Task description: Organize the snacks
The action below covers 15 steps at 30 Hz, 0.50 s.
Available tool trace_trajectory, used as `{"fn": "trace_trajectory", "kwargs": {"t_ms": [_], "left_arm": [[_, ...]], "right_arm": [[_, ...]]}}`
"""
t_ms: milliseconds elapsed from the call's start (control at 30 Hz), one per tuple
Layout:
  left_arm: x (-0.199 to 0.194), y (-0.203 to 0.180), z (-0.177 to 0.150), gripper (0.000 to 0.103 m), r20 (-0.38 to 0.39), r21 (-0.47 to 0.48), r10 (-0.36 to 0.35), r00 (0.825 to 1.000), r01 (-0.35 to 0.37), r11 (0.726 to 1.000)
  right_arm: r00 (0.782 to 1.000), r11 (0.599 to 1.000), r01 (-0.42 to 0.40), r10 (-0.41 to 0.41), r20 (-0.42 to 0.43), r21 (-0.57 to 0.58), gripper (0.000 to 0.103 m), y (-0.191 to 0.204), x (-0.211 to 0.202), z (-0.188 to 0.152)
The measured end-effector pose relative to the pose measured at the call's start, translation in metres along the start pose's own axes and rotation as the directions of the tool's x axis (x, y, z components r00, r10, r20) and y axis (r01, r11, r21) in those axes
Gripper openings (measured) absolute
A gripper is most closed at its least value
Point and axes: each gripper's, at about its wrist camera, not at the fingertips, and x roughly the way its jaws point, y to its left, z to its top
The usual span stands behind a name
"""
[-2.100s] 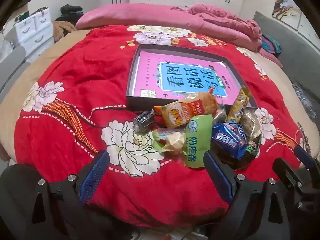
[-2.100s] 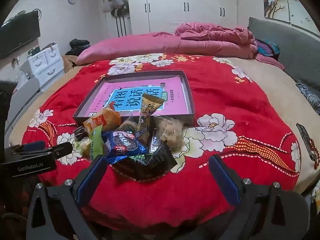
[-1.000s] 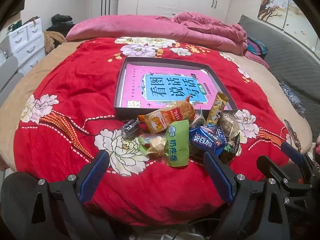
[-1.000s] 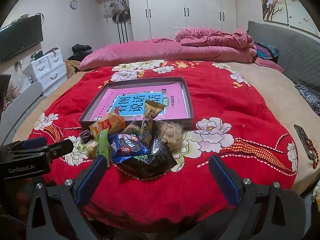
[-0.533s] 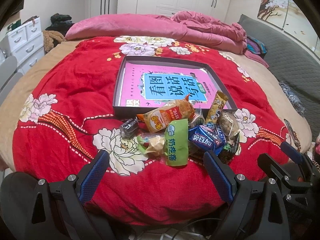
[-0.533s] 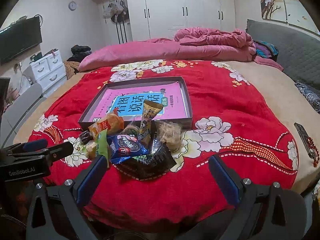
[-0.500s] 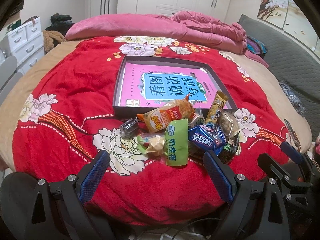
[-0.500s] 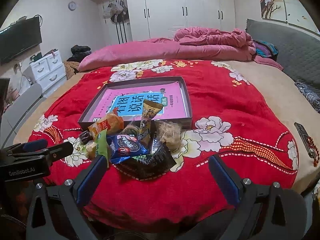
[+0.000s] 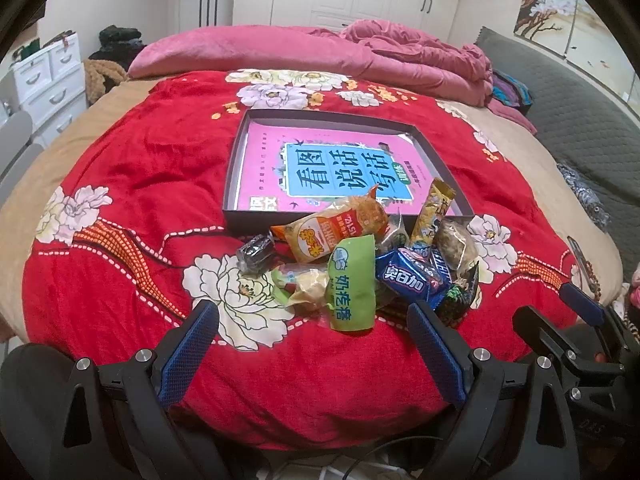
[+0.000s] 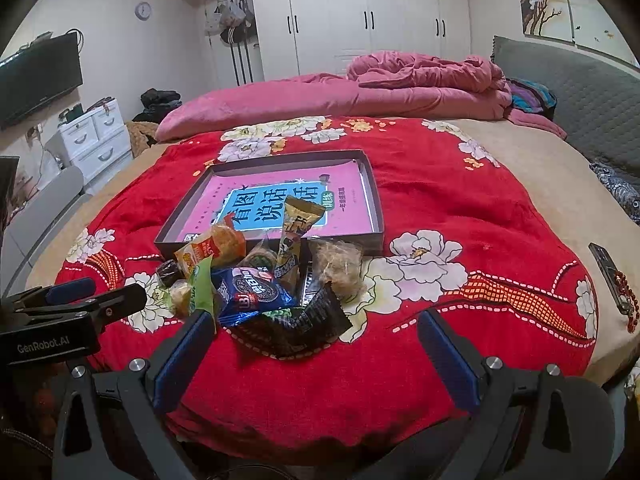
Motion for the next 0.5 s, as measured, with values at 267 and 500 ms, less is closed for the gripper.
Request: {"fn": "trace_trajectory", "kwargs": {"t_ms": [267,500], "left_arm": [[0.002,0.000,0.001,0.095,-0.006,0.009,-0.007,1.000,0.007,1.000],[0.007,0.002,0.001,0.095,-0.025,0.004,-0.010,1.000,0.010,1.000]], "right_arm": [[1.000,1.000,-0.001,0.001,-0.018,-0.003,0.102,0.000,0.005,-0.001],[0.999,1.000,0.000,0.000,-0.049,-0.006,0.102,0.001,0.012,-0.002]]}}
